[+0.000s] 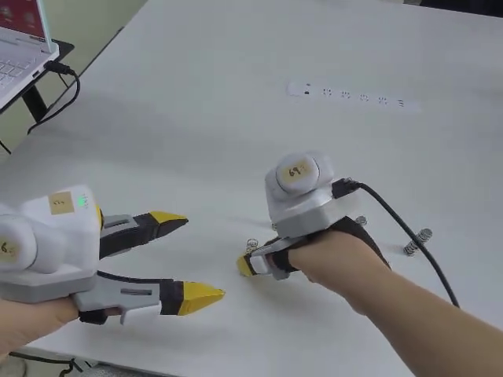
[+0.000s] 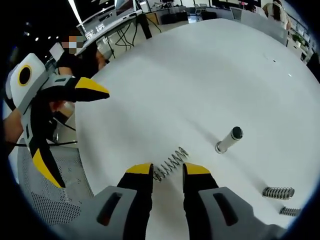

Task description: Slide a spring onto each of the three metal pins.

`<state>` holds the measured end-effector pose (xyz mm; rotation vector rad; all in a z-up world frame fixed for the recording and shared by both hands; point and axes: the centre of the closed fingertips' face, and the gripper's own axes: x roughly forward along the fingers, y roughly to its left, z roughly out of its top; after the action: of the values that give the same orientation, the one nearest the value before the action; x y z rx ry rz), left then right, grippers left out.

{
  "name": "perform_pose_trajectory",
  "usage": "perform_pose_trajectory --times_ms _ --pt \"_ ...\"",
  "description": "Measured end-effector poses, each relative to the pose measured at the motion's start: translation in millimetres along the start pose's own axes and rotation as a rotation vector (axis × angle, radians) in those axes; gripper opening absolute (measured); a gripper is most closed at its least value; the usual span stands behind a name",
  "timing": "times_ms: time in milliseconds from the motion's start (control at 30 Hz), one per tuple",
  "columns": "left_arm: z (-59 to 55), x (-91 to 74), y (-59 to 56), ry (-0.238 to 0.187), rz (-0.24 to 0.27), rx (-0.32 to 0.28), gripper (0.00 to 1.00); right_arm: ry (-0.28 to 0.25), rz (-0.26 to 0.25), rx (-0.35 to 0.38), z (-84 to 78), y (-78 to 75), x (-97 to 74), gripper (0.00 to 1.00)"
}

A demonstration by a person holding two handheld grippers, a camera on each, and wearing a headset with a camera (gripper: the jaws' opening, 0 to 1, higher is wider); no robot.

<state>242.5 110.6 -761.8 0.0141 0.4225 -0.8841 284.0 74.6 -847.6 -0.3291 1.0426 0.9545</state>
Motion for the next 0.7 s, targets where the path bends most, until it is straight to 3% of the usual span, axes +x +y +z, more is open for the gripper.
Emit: perform_pose_trajectory --times_ms 400,433,467,500,700 --pt "1.2 1.9 -1.3 -0.002 -0.001 -0.003 0.63 0.012 -0.005 -0.062 -5.1 -2.7 -1.8 0.11" --pt "1.1 2.7 -2.0 0.001 -0.002 0.001 0.63 0.015 -0.02 -0.101 -6.7 -8.1 -2.0 0.09" --pt "1.0 3.4 -2.7 0.004 -0.005 0.003 0.63 -0.024 0.005 -0.169 2.7 -6.6 -0.6 0.09" --pt "1.4 3.6 -2.7 0.003 -0.006 0.002 0.63 0.009 -0.001 -0.112 -3.1 -2.0 -4.0 0.08" --pt "4.2 5.7 -3.4 0.003 -0.016 0.009 0.62 0.009 0.008 -0.139 -5.6 -3.4 -2.3 0.08"
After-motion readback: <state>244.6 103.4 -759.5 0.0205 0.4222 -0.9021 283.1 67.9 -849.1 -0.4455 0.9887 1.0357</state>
